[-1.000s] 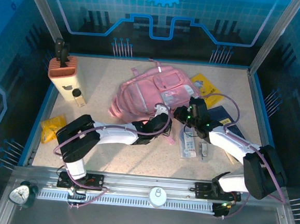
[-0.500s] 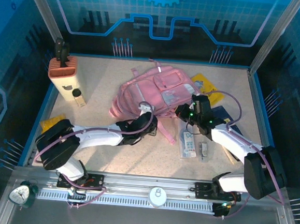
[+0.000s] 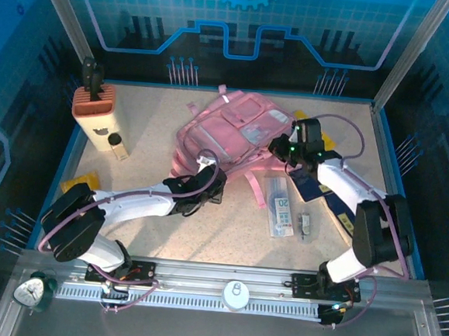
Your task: Pack the student bag
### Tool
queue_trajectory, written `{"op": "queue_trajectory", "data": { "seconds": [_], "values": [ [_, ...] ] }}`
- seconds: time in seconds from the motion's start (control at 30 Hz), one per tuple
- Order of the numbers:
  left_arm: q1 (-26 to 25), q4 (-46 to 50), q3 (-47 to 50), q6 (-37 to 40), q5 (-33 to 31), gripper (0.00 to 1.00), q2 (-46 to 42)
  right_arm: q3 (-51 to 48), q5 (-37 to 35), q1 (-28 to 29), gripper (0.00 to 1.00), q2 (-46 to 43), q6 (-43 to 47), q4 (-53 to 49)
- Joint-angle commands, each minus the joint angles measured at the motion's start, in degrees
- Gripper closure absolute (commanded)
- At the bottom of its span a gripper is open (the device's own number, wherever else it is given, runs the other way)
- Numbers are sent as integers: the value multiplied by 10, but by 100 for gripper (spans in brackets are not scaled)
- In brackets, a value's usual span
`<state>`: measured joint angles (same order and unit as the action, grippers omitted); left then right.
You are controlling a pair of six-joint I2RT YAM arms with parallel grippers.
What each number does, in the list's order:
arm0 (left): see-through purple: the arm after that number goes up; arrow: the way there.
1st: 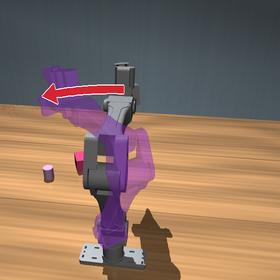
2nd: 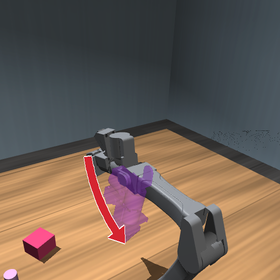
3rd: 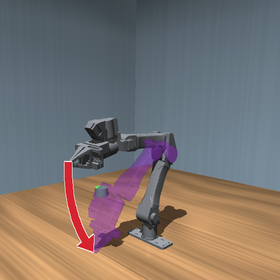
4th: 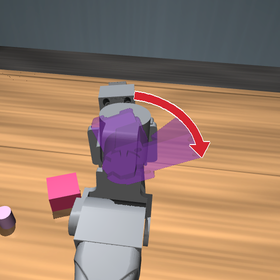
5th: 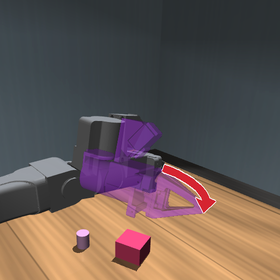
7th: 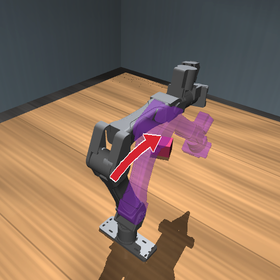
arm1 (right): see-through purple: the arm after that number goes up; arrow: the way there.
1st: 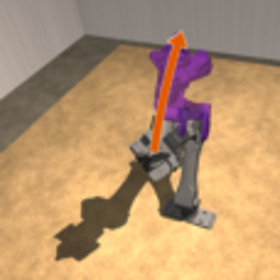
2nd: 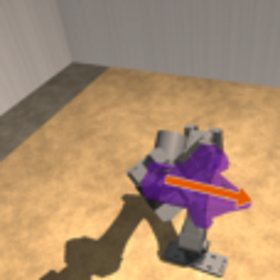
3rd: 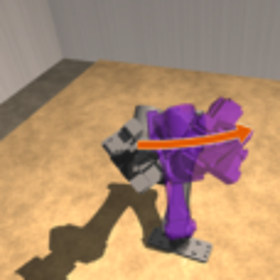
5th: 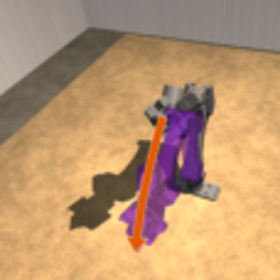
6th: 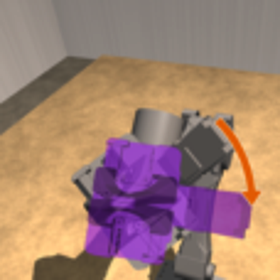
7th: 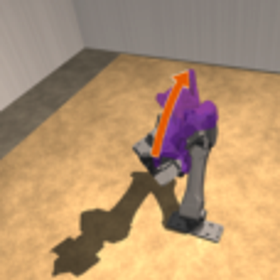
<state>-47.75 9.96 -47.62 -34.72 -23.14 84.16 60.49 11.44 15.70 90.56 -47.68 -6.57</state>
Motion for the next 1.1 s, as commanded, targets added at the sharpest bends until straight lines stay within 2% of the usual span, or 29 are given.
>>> {"op": "queue_trajectory", "data": {
  "seconds": [0.0, 0.07, 0.2, 0.3, 0.4, 0.5, 0.6, 0.67, 0.8, 0.9, 1.0, 1.07],
  "values": [
    [-12, 58, -41, -72, 71, 100, 25, 74, -9, -18, 100, 50, 41, 9],
    [-28, 64, -76, -91, 66, 100, 54, 114, 6, -21, 100, 95, 46, -4],
    [-34, 92, -141, -86, 36, 100, 115, 160, 27, -28, 76, 143, 64, -40],
    [-33, 124, -177, -77, 27, 100, 130, 103, 34, -26, 60, 99, 64, -26],
    [-33, 102, -170, -78, 28, 100, 127, 49, 58, -25, 40, 50, 62, -34],
    [-31, 104, -171, -81, 33, 100, 128, -16, 79, -10, 32, 10, 38, -29],
    [-31, 94, -166, -80, 43, 100, 126, -85, 62, 38, 25, -24, -14, 22],
    [-31, 87, -165, -85, 47, 100, 123, -97, 62, 62, 21, -16, -45, 45],
    [-31, 71, -154, -92, 58, 100, 116, -121, 61, 79, 19, 17, -107, 113],
    [-31, 54, -150, -96, 68, 100, 113, -105, 38, 106, 23, 46, -111, 113],
    [-31, 52, -152, -91, 80, 100, 112, -104, 33, 112, 41, 67, -112, 148],
    [-31, 62, -152, -83, 81, 100, 105, -105, 0, 113, 56, 58, -91, 149]
  ]
}}
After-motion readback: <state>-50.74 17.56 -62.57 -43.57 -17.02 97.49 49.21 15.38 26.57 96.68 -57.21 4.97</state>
